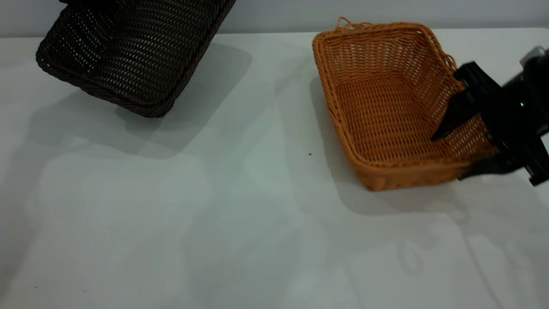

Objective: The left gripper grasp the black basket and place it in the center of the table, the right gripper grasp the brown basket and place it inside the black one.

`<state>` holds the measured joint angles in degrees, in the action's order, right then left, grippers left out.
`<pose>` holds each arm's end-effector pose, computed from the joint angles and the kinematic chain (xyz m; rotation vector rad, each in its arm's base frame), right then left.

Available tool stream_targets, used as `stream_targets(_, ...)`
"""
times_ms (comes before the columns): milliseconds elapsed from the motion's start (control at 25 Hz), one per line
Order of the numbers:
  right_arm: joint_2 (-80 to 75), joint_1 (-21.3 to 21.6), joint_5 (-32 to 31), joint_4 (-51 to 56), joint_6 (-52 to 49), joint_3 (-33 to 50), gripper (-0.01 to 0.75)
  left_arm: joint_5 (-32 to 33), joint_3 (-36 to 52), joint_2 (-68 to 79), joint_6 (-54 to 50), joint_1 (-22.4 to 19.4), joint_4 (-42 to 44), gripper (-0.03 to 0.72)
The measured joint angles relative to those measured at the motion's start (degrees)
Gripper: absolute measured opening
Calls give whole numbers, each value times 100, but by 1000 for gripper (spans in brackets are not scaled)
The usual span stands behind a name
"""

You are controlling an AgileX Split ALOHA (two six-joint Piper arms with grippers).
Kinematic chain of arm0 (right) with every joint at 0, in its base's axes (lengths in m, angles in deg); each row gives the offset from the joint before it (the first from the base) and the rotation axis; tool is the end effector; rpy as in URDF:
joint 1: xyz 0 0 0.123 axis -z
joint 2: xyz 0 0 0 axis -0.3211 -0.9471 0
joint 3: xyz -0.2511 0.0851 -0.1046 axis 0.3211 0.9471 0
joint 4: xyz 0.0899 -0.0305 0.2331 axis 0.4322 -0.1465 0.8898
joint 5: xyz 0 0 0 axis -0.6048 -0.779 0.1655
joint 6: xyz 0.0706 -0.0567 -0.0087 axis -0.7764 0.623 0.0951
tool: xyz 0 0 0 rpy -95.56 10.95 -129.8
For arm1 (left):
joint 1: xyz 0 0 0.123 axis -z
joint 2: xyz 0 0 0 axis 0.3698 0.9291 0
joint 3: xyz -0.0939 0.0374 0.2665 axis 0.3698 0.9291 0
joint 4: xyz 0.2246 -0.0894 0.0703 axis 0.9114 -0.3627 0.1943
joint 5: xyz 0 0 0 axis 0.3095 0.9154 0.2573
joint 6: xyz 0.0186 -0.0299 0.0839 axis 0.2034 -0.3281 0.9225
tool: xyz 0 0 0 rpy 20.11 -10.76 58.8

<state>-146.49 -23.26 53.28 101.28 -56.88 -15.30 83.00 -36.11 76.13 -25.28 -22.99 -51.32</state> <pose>0.3011 0.0497 0.0490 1.4846 2.5826 0.6356 0.5258 -0.0083 0.1186 0.4410 2.3232 -0.1049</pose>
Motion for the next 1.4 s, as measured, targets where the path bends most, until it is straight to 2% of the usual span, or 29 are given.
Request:
stream_targets(80, -153, 0, 40, 0, 107, -134, 363, 28, 0, 0, 0, 0, -6, 78)
stream_targets(320, -607, 57, 73, 119, 525, -480, 99, 229, -5, 12, 43, 0, -12, 78)
stream_targets(360, -627, 98, 78, 126, 672, -588, 79, 313, -11, 12, 135, 0, -12, 78)
stream_targets(600, -544, 786, -704, -112, 1906, -1287, 69, 1373, -11, 17, 1248, 102, 7, 78)
stream_targets(720, -400, 1297, -1373, -134, 2344, -1827, 69, 1986, -21, 17, 2147, 351, 64, 78)
stream_targets(880, -352, 1948, -2311, -346, 2460, -2539, 69, 2464, -21, 17, 2956, 882, 98, 78)
stream_targets(1040, -352, 2308, -2726, -858, 2467, -2882, 69, 2346, -28, 17, 3172, 1653, 254, 78)
stream_targets(1240, -352, 2441, -3008, -1080, 2593, -2993, 69, 1909, -28, 17, 2669, 2715, 1247, 78)
stream_targets(1400, -352, 2449, -3041, -1091, 2705, -2993, 69, 1761, -28, 17, 2229, 3204, 1703, 85)
